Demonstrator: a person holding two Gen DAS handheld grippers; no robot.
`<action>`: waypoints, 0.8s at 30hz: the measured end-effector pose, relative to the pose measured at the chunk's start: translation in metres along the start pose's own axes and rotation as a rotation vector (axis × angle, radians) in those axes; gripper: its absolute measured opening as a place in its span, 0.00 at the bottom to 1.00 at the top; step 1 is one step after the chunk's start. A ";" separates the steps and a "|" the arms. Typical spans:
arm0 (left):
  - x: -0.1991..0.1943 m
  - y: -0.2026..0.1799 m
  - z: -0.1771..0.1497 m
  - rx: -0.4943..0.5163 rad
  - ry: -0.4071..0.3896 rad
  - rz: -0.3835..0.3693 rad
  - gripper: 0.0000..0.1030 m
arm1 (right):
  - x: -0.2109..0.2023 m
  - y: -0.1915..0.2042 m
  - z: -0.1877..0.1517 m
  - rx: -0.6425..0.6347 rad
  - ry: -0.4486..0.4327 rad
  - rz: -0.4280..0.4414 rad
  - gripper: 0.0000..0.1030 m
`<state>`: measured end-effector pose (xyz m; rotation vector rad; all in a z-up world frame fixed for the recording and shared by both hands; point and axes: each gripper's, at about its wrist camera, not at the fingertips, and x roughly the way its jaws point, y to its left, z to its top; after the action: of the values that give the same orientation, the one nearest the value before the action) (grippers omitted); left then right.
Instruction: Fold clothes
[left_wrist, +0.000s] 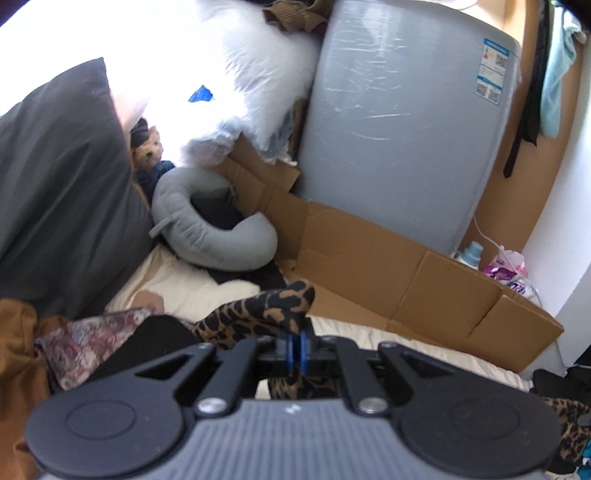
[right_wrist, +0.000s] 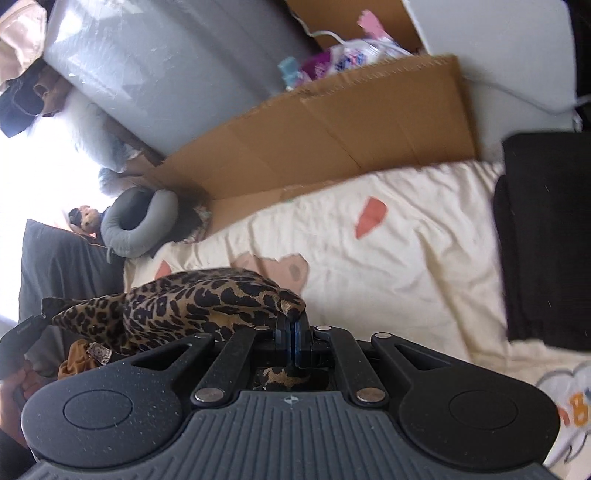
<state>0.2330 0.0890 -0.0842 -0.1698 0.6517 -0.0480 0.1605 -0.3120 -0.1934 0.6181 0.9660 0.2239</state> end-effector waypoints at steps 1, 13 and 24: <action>-0.002 0.003 -0.003 -0.003 0.008 0.003 0.04 | -0.002 -0.003 -0.004 0.007 0.008 -0.004 0.00; -0.039 0.033 -0.027 -0.053 0.158 0.021 0.04 | -0.029 -0.021 -0.050 0.046 0.110 -0.042 0.00; -0.050 0.082 -0.107 -0.170 0.395 0.115 0.04 | -0.017 -0.059 -0.109 0.115 0.285 -0.105 0.00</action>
<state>0.1276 0.1595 -0.1516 -0.2909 1.0592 0.0871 0.0557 -0.3244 -0.2609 0.6493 1.2896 0.1657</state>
